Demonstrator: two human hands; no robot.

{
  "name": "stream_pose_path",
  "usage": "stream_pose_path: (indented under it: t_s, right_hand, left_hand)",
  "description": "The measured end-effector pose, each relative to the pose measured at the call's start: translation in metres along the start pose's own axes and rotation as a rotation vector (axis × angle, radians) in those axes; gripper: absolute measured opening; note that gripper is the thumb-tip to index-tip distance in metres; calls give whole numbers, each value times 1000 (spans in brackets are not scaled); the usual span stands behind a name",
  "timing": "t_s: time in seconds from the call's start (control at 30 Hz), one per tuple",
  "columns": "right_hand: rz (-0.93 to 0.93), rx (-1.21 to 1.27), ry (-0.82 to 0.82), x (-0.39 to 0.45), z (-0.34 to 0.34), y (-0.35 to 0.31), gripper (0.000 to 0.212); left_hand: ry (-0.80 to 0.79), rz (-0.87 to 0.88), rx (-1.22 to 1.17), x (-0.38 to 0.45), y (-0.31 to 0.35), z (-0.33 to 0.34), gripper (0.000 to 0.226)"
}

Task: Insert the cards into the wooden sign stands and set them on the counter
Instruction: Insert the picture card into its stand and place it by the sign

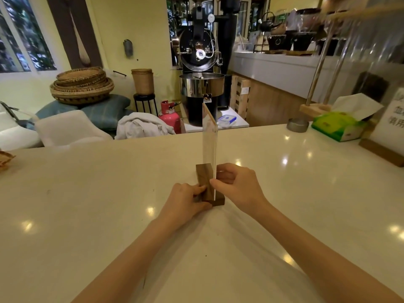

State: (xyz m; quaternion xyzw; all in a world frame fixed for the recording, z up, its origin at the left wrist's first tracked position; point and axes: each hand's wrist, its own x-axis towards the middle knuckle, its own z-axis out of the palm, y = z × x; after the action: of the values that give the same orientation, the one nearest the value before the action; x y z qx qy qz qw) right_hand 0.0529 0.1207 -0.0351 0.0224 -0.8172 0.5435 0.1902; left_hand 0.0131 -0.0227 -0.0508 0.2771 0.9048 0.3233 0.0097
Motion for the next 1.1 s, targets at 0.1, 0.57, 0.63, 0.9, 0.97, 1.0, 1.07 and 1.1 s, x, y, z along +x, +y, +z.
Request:
stream_pose_path:
  t_s: [0.1,0.57,0.63,0.9,0.97,1.0,1.07,1.1]
  right_hand:
    - [8,-16,37,1,-19,8,25]
    - [104,-191,119,14,-164,63,17]
    - [125,-214,136,16,-187,71,16]
    - [198,-236,222,25,-272,104,16]
    - [199,-245,250,26,-292,111,16]
    - [201,-249,261,26,-302,114,17]
    - [202,-258,281,26,-319,122,17]
    - [202,-265,293,26,-327,126,18]
  left_hand:
    - [-24,15,-1,13,12,13,50]
    - [-117,153,12,99,112,108,39]
    - [-121,172,5,113,128,125,37]
    - [-140,225,-12,163,194,188,33]
    - [-140,248,-10,174,209,201,32]
    - [-136,253,-16,179,216,207,32]
    - [-130,260,-39,189,229,221,31]
    - [-129,261,-48,193,236,227,30]
